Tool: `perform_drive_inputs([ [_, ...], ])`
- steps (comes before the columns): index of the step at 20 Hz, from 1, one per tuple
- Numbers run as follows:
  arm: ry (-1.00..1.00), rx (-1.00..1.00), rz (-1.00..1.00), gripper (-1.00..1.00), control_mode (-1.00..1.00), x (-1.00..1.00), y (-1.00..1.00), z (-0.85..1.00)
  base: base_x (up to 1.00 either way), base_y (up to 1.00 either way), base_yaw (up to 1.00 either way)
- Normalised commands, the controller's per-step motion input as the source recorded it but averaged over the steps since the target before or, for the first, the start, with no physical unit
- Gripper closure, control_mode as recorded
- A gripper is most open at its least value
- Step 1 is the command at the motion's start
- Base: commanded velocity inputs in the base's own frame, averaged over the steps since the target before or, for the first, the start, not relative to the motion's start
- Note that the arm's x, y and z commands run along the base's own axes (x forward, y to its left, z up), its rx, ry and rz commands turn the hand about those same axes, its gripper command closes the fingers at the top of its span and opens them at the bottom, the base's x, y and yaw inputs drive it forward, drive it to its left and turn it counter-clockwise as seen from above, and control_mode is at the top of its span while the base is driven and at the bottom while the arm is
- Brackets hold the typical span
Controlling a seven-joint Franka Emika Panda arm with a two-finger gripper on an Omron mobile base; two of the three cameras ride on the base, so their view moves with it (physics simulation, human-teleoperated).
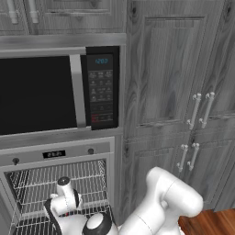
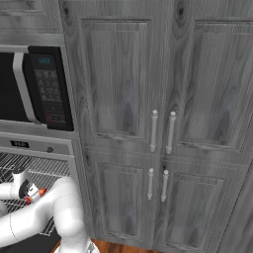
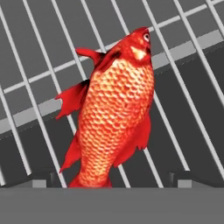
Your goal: Take the fish from the oven and place it on the plate on the counter.
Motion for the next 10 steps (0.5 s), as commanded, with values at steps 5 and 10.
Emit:
perform_drive_inputs([
  [5, 0.0, -0.04, 0.0, -1.0, -1.0, 0.09, 0.0, 0.0, 0.0, 0.0, 0.0],
  [10, 0.0, -0.01, 0.0, -1.0, -1.0, 0.27, 0.0, -0.15, 0.0, 0.0, 0.0],
])
